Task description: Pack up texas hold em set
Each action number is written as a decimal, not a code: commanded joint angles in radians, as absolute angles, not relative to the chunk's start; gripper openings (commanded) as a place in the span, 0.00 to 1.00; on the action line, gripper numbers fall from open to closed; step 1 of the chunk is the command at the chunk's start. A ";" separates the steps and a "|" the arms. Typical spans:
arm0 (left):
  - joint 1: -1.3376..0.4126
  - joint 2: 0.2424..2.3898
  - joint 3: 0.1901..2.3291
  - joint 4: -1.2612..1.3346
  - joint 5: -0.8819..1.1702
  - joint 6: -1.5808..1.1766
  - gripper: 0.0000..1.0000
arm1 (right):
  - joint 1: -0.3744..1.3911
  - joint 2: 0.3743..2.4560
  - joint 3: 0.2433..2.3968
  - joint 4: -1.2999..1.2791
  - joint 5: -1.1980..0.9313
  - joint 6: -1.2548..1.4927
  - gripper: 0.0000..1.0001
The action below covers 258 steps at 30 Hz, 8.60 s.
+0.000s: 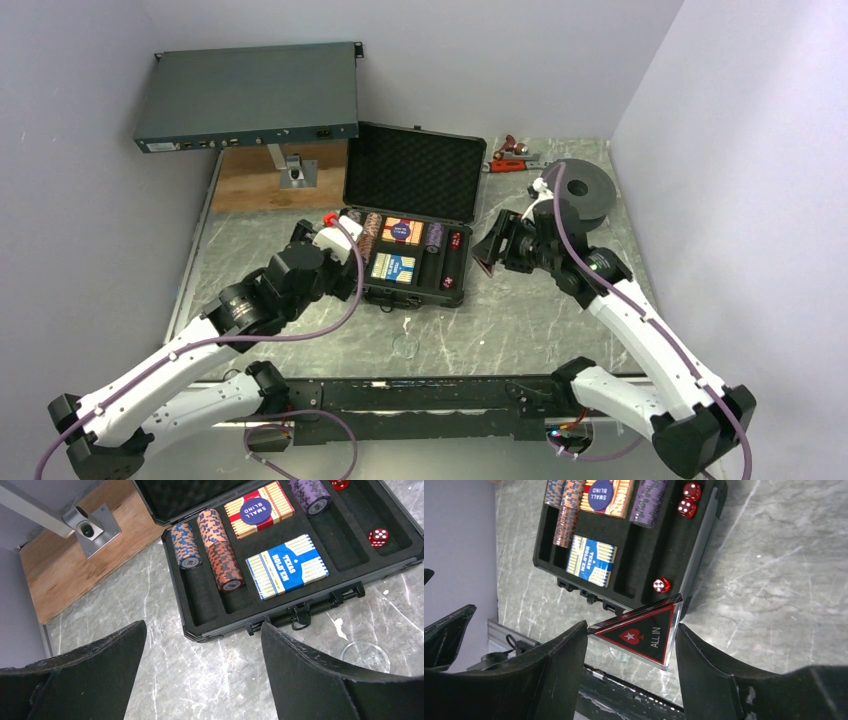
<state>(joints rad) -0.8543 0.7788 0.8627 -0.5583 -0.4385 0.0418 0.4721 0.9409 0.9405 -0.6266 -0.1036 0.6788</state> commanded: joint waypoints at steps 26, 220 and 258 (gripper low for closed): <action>-0.733 0.733 0.932 -0.619 -0.830 -0.100 1.00 | 0.638 1.525 1.402 -0.630 -0.121 0.689 0.00; -1.307 1.535 0.850 -0.468 -0.373 -0.818 0.76 | 0.583 1.007 0.968 -0.578 0.212 0.557 1.00; -1.307 1.585 0.835 -0.477 -0.367 -0.897 0.77 | 0.583 0.990 0.955 -0.581 0.195 0.551 1.00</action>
